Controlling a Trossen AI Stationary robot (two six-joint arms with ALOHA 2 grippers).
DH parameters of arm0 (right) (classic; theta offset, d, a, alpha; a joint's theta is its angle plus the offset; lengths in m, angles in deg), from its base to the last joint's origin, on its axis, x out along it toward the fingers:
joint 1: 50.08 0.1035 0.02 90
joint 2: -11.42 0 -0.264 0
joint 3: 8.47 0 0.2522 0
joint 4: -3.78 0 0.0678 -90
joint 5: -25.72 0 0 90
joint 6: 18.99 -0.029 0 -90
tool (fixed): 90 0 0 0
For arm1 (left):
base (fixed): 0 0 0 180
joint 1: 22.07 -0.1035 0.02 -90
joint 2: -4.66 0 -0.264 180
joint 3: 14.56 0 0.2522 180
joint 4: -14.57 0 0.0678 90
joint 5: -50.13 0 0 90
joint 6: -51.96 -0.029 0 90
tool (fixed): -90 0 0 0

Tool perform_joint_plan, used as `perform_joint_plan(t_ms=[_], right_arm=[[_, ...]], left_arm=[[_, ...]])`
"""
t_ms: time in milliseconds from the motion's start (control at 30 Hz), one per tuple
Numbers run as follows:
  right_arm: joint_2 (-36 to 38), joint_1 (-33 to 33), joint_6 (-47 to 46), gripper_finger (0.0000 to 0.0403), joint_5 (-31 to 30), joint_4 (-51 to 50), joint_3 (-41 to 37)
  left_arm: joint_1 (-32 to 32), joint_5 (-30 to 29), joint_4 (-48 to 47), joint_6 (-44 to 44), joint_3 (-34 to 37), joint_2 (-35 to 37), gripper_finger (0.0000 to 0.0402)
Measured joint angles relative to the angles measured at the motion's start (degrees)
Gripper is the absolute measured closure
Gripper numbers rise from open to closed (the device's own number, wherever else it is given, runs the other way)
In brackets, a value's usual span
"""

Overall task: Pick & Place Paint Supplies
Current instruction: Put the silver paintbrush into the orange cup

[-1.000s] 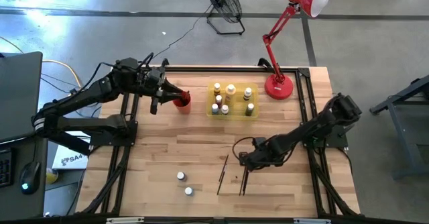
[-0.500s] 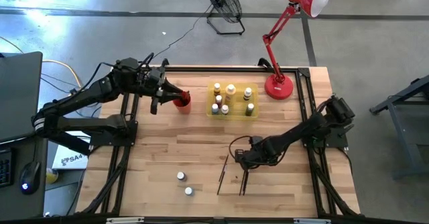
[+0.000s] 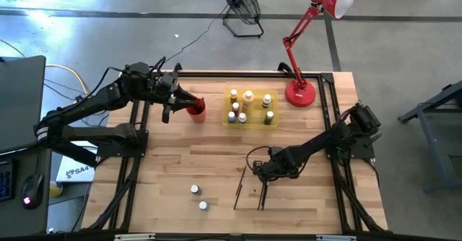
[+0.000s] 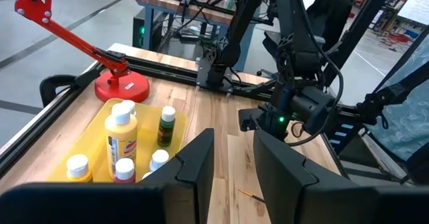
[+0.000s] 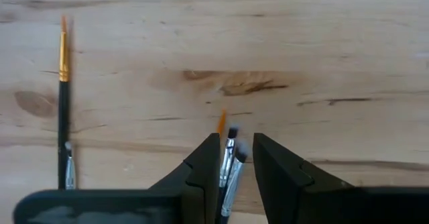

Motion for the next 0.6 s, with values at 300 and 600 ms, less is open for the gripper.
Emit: perform_joint_plan(t_ms=[300,600], right_arm=[[0.0,0.2,0.4,0.0319,2.7,-0.6,0.0],[0.0,0.2,0.4,0.0321,3.0,-4.1,0.0]], left_arm=[[0.0,0.0,0.0,0.0,0.0,0.0,0.0297],[0.0,0.0,0.0,0.0,0.0,0.0,0.0297]])
